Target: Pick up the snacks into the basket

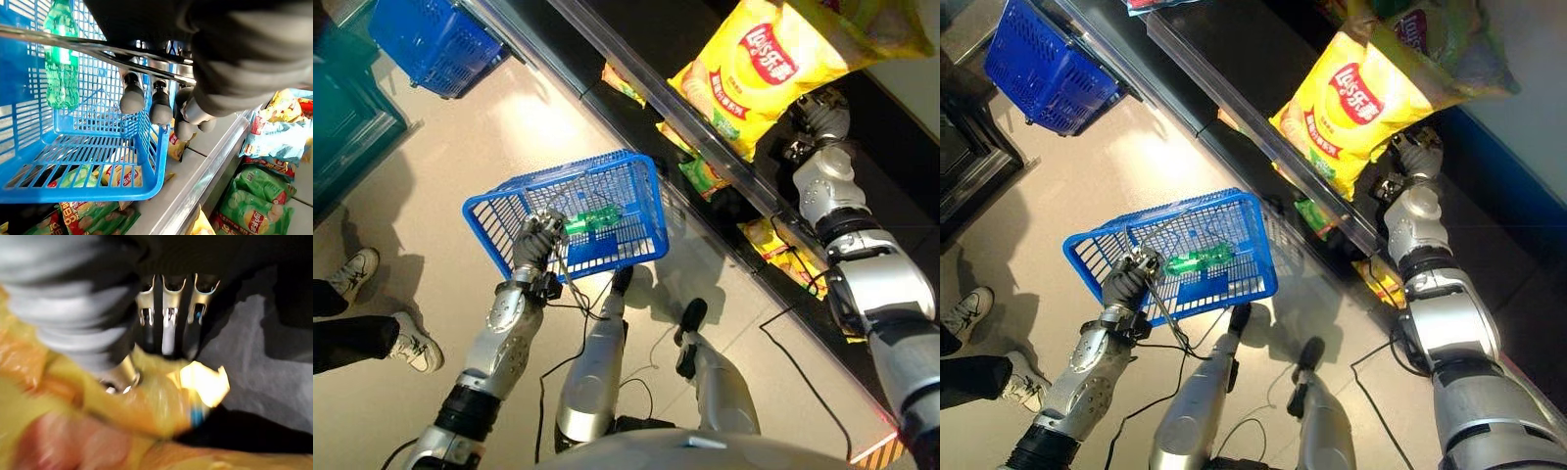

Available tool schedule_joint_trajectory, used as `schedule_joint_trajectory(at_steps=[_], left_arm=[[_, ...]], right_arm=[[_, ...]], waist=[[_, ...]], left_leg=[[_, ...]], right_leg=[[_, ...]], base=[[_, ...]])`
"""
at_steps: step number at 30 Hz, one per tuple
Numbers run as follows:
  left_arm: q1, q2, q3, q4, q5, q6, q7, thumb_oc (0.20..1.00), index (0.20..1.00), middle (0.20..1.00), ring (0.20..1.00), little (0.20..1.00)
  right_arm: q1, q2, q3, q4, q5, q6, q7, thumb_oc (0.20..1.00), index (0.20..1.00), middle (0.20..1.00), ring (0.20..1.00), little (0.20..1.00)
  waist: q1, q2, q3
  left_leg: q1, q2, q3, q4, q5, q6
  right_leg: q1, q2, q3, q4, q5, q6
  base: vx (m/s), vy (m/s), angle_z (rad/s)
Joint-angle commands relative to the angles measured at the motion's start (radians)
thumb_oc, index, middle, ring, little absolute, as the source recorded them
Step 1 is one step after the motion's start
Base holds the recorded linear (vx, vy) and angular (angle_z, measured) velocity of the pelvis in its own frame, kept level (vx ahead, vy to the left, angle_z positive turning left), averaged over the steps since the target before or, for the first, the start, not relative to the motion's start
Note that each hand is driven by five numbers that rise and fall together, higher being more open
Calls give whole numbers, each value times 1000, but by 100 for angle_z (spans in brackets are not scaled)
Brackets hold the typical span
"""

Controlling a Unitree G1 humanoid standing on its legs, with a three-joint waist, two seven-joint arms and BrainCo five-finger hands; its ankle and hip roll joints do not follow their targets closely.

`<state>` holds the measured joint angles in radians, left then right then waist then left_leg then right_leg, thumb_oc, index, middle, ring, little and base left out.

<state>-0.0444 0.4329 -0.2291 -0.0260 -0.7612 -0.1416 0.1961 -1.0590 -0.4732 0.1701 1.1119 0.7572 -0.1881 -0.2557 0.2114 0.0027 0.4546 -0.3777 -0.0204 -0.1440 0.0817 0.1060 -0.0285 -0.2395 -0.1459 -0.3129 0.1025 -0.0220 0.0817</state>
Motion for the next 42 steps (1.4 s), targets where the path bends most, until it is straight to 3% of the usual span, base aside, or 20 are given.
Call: schedule_joint_trajectory(at_steps=[1,9,15,19,20,21,23,26,27,30,34,38,39,40,41,42], left_arm=[[-56,20,30,-291,13,-168,-39,200,200,200,200,200],[-59,14,37,-279,16,-170,-30,200,200,200,200,200],[-48,-3,58,-261,25,-162,-24,200,200,200,200,200],[-51,-5,57,-236,33,-161,-34,200,200,200,200,200],[-52,-4,71,-222,43,-162,-36,200,200,200,200,200],[-52,-3,71,-222,43,-163,-36,200,200,200,200,200],[-45,9,91,-205,57,-168,-37,200,200,200,200,200],[-46,19,107,-192,61,-171,-34,200,200,200,200,200],[-34,23,118,-194,60,-166,-38,200,200,200,200,200],[-17,19,121,-181,50,-155,-50,200,200,200,200,200],[2,25,127,-185,44,-151,-61,200,200,200,200,200],[22,24,141,-185,49,-146,-72,200,200,200,200,200],[24,26,153,-172,49,-145,-77,200,200,200,200,200],[24,26,154,-172,49,-145,-78,200,200,200,200,200],[26,33,171,-178,57,-155,-84,200,200,200,200,200],[31,18,164,-187,50,-144,-96,200,200,200,200,200]], right_arm=[[-22,35,70,-46,-21,4,31,200,200,200,200,200],[36,65,69,-132,-19,-15,20,200,200,200,200,200],[285,77,-8,-452,-84,-72,-42,200,200,200,200,200],[418,76,-83,-528,-121,-88,-65,200,200,200,200,200],[504,77,-135,-599,-165,-98,-87,200,200,200,200,200],[506,77,-135,-601,-165,-98,-88,200,200,200,200,200],[577,79,-178,-640,-218,-103,-112,200,200,200,200,200],[628,99,-209,-678,-231,-108,-124,200,200,200,200,200],[674,109,-241,-708,-237,-114,-131,200,200,200,200,200],[713,111,-261,-730,-267,-112,-133,200,200,200,200,200],[725,118,-268,-740,-282,-114,-139,200,200,200,200,200],[736,117,-243,-760,-317,-95,-122,200,200,200,200,200],[744,105,-210,-774,-325,-82,-75,338,338,338,338,338],[743,105,-210,-774,-325,-82,-75,507,507,507,507,507],[756,105,-173,-802,-312,-79,-20,1000,1000,1000,1000,1000],[781,95,-183,-828,-304,-76,-13,1000,1000,1000,1000,1000]], waist=[[51,-4,-26],[36,-11,-34],[-13,-30,-55],[-39,-39,-77],[-69,-47,-82],[-68,-48,-83],[-100,-65,-100],[-113,-64,-104],[-112,-62,-119],[-99,-72,-150],[-85,-83,-186],[-76,-112,-221],[-81,-119,-218],[-80,-118,-219],[-82,-119,-212],[-87,-112,-215]], left_leg=[[24,-51,11,24,-99,-9],[36,-48,28,26,-105,-8],[59,-50,52,45,-132,-1],[61,-59,67,52,-140,7],[60,-62,94,53,-145,11],[59,-62,95,53,-145,11],[70,-39,147,35,-145,15],[68,-12,166,43,-139,18],[63,17,197,50,-137,20],[64,39,230,40,-129,24],[54,61,265,39,-114,22],[21,84,300,65,-96,17],[21,96,303,77,-97,13],[19,98,305,76,-94,13],[5,125,313,120,-92,2],[-2,118,287,130,-85,4]], right_leg=[[12,-73,18,37,42,78],[20,-75,31,27,46,81],[49,-81,48,14,63,90],[54,-89,63,-11,100,101],[45,-92,87,-30,154,115],[44,-92,89,-30,154,115],[27,-94,133,-57,225,143],[20,-79,169,-31,203,144],[62,-82,143,-7,153,130],[124,-84,155,24,101,117],[180,-104,164,28,101,121],[231,-120,235,15,137,141],[221,-97,249,13,76,128],[217,-95,252,14,78,127],[214,-65,247,18,-2,114],[215,-50,242,23,-28,100]], base=[[5,16,9],[3,29,3],[13,55,-4],[-4,102,-5],[-39,88,-13],[-59,189,-18],[-31,125,-44],[-51,45,-82],[-114,58,-75],[-134,16,-77],[-107,-82,-59],[-130,-180,-47],[-72,-112,-78],[-71,-245,-55],[-27,-229,-49],[-18,-228,-42]])
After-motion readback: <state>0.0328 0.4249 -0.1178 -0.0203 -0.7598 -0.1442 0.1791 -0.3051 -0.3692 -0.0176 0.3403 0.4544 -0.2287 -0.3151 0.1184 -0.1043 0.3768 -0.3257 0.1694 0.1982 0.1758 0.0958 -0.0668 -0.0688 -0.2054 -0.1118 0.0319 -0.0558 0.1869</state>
